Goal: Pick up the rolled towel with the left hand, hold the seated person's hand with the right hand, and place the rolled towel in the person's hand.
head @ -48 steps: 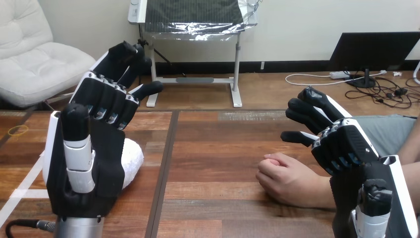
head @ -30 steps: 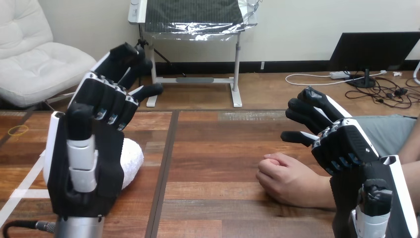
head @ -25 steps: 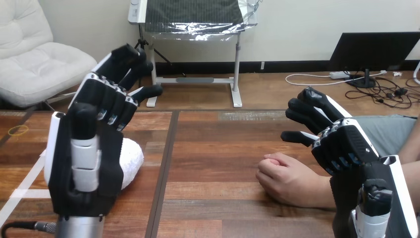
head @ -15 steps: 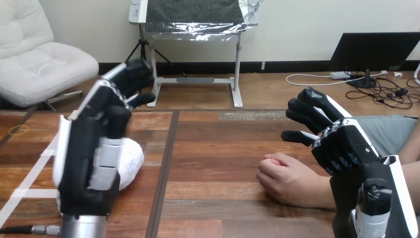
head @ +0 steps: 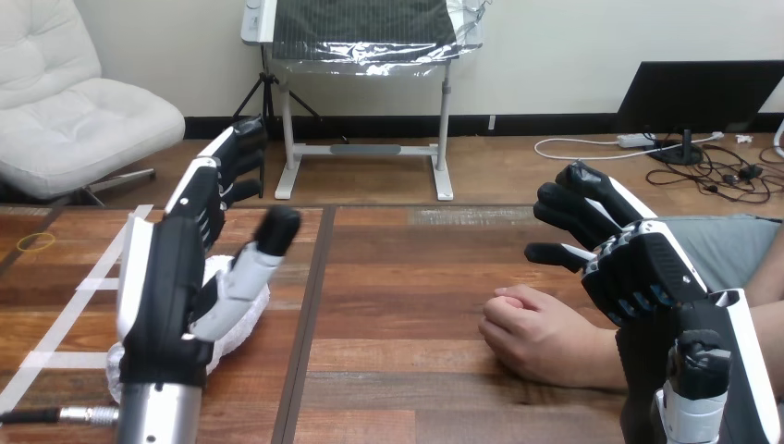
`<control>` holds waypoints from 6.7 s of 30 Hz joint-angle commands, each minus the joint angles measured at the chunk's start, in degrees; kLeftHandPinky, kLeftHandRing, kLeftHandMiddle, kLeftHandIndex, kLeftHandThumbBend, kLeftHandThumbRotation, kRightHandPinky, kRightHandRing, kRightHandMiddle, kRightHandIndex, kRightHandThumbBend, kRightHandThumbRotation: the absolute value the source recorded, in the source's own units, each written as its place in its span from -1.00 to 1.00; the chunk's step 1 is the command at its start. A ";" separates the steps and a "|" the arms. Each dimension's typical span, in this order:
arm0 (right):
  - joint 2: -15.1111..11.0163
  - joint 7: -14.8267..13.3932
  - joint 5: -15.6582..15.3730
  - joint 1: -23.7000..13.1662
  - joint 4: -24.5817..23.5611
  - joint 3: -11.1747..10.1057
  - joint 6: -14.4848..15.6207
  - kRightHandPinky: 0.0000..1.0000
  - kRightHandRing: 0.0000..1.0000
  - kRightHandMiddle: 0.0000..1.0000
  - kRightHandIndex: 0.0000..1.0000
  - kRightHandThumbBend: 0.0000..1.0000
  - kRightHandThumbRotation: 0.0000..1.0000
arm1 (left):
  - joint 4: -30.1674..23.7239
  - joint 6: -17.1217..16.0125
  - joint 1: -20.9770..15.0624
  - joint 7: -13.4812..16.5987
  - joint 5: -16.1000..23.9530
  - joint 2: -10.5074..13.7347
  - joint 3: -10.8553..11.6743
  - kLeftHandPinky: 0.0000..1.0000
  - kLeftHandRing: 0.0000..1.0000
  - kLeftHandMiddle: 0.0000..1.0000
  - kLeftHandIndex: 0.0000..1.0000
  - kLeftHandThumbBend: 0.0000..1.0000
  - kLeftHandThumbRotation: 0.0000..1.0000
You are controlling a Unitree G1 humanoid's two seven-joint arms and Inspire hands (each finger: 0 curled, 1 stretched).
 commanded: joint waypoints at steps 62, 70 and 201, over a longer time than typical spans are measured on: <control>0.96 -0.09 0.30 -2.28 -0.86 0.06 -0.71 0.41 0.67 0.66 0.69 0.71 1.00 | 21.90 30.63 -21.71 18.66 32.00 9.46 -8.41 1.00 0.90 0.93 0.90 0.88 -0.26; 1.11 -0.21 0.28 -2.14 -0.77 0.10 -0.85 0.41 0.67 0.66 0.69 0.73 1.00 | 25.50 32.60 -23.50 21.02 32.81 10.09 -9.31 1.00 0.87 0.89 0.87 0.89 -0.27; 0.93 0.55 0.70 -3.80 -1.73 -0.84 -0.87 0.34 0.62 0.65 0.66 0.90 1.00 | 34.67 81.12 -44.86 -22.84 37.48 17.24 -33.67 -0.73 -0.51 -0.32 -0.02 0.48 -0.60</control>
